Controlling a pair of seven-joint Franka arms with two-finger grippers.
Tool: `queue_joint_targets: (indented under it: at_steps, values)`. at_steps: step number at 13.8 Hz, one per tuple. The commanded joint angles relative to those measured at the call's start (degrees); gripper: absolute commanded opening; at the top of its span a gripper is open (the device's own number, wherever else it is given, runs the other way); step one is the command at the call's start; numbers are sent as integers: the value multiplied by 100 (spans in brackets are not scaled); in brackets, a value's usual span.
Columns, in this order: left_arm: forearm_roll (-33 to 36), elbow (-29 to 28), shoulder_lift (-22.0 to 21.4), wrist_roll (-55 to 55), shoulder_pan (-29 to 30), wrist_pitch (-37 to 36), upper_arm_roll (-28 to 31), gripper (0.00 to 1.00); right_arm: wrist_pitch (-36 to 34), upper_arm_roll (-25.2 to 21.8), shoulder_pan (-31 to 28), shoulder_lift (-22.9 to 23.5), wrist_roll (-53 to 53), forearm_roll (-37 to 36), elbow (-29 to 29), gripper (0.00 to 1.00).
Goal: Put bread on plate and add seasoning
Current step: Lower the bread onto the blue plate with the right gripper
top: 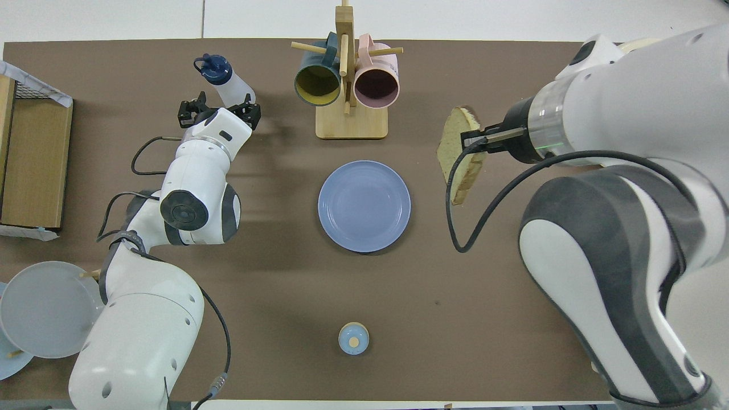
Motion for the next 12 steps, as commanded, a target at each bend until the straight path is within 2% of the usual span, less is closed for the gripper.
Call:
queue_joint_targets:
  at_steps: [1, 3, 5, 9, 10, 12]
  values:
    - [223, 518, 255, 11, 76, -466, 38, 100, 1095, -24, 560, -30, 580, 253, -836, 0]
    - [224, 544, 255, 11, 85, -484, 38, 100, 1799, -24, 1035, 128, 1011, 253, -1136, 0]
    - [207, 571, 255, -33, 173, -502, 20, 100, 2092, -24, 1362, 243, 1320, 253, -1312, 0]
    - [145, 597, 457, -357, 226, -450, -23, 100, 2855, -15, 1503, 323, 1251, 253, -1822, 0]
    - [102, 745, 745, -506, 226, -328, -93, 100, 2944, -15, 1512, 305, 1259, 253, -1901, 0]
    - [84, 975, 888, -972, 252, -63, -138, 100, 3032, 55, 1512, 296, 1277, 253, -1981, 0]
